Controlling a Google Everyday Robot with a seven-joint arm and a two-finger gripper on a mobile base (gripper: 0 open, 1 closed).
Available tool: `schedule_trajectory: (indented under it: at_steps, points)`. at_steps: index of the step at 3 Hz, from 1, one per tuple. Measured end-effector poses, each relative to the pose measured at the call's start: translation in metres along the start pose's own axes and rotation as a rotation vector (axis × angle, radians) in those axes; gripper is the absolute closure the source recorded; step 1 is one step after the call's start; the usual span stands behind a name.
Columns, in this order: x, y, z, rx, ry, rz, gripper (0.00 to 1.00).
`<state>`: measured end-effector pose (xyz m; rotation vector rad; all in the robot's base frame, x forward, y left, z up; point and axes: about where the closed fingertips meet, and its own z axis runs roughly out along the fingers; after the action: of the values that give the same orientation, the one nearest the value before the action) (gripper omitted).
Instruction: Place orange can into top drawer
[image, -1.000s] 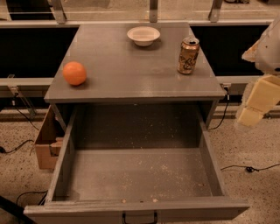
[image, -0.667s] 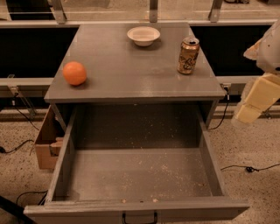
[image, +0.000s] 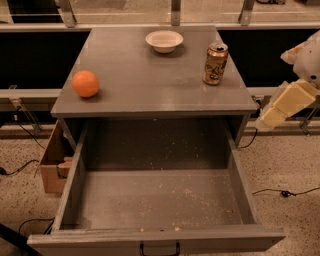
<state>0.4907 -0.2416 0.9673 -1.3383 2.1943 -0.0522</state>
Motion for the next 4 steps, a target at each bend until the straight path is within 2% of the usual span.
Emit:
schedule_trajectory:
  at_steps: [1,2,3,4]
  points:
    - [-0.005,-0.026,0.027,0.032,-0.147,0.080,0.00]
    - [-0.013,-0.052,0.055,0.071,-0.292,0.186,0.00]
    - [-0.010,-0.074,0.074,0.133,-0.431,0.305,0.00]
    - [0.001,-0.075,0.076,0.150,-0.444,0.346,0.00]
